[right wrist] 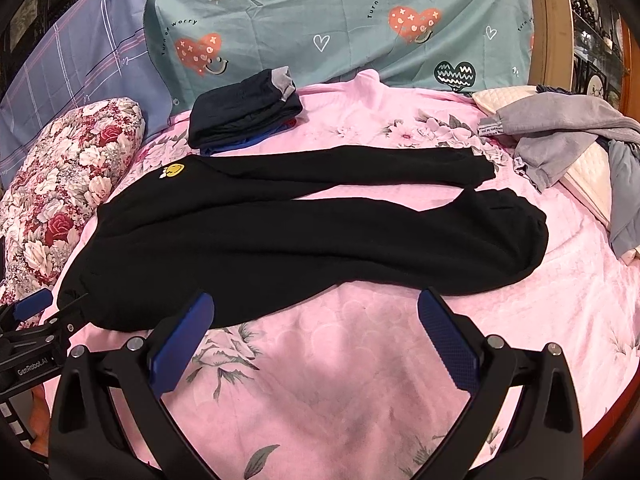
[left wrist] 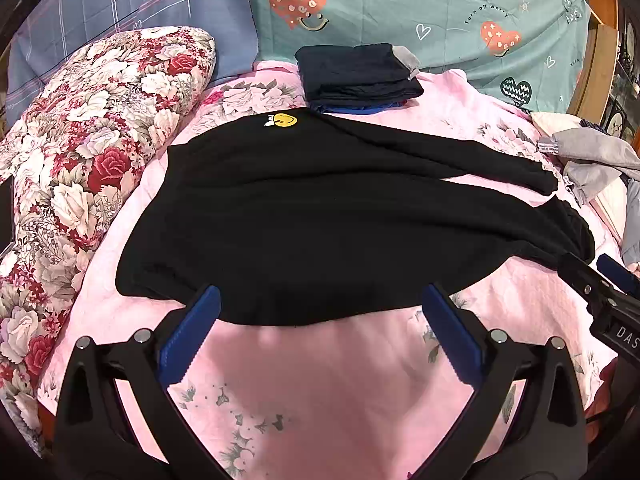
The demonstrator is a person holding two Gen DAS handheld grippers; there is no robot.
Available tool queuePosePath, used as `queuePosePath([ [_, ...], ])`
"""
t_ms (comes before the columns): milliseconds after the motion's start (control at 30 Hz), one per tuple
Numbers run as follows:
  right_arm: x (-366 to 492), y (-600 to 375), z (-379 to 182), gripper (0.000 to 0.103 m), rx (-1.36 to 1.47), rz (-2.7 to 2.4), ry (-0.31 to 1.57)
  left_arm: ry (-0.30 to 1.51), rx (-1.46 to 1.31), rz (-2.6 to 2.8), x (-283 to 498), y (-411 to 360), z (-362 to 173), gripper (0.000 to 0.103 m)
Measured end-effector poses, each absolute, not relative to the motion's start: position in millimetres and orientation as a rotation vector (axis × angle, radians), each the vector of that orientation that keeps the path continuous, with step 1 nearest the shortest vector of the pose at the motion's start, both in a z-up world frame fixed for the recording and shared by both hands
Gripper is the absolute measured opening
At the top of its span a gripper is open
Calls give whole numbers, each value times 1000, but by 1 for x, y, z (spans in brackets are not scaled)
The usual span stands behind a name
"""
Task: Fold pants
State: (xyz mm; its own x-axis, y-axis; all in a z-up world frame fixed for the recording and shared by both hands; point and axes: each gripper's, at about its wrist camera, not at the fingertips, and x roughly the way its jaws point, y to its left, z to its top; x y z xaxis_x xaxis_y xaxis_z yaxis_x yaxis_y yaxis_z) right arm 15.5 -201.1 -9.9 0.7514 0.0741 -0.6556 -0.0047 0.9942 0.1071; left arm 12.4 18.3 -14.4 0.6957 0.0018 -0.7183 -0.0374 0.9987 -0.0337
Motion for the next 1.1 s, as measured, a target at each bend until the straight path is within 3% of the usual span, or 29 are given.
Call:
queuePosePath([
  [1100, 12, -201, -9, 102, 97, 46, 729, 806, -37, 14, 7, 17, -13, 101],
])
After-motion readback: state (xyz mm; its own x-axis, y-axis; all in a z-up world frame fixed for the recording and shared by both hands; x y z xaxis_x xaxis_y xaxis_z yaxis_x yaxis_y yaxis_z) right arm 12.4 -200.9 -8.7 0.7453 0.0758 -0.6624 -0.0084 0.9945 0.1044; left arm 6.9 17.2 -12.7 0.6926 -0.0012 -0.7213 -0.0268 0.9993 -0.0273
